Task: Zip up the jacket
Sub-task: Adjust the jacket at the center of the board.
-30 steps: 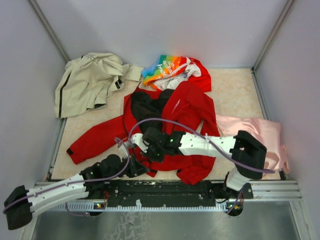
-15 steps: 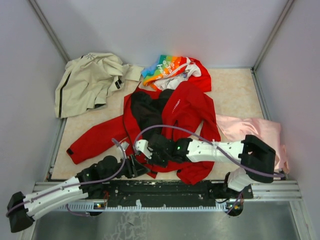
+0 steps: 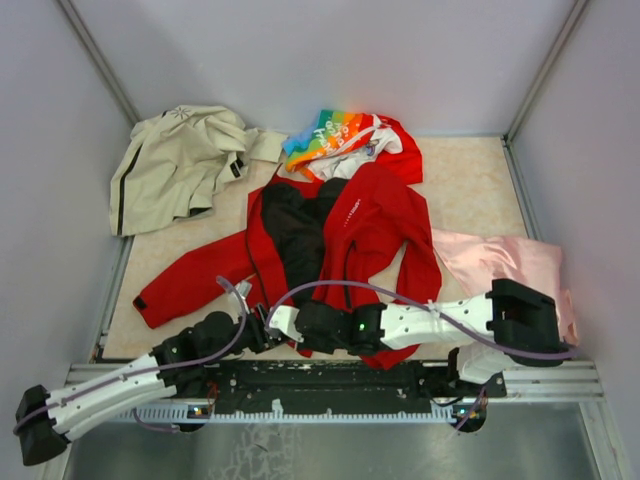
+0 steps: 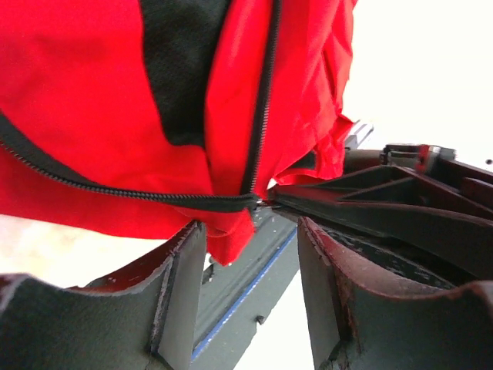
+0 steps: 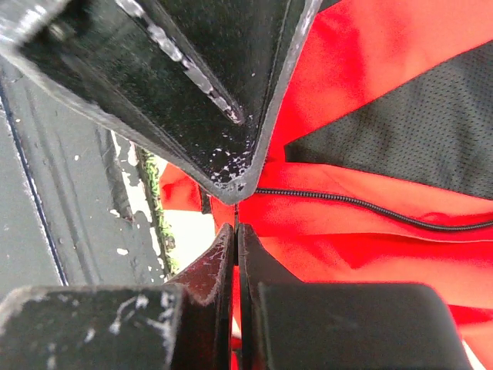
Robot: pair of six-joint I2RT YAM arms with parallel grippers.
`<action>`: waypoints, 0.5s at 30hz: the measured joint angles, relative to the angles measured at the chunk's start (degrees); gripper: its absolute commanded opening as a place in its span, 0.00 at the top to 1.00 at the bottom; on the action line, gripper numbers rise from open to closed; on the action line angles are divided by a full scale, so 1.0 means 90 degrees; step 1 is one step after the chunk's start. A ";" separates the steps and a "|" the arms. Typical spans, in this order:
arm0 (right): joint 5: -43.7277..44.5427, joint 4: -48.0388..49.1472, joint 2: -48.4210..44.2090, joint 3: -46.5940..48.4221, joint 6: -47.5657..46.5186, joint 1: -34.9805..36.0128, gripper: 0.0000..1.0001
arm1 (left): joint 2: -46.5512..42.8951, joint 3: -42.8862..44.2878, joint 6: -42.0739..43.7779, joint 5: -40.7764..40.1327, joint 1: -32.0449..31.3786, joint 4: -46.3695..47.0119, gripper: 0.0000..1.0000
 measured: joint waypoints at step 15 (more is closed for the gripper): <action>0.0775 0.0270 -0.0223 -0.0049 -0.0092 0.0255 1.00 | 0.1273 -0.0015 0.0051 -0.0153 0.0000 0.0593 0.46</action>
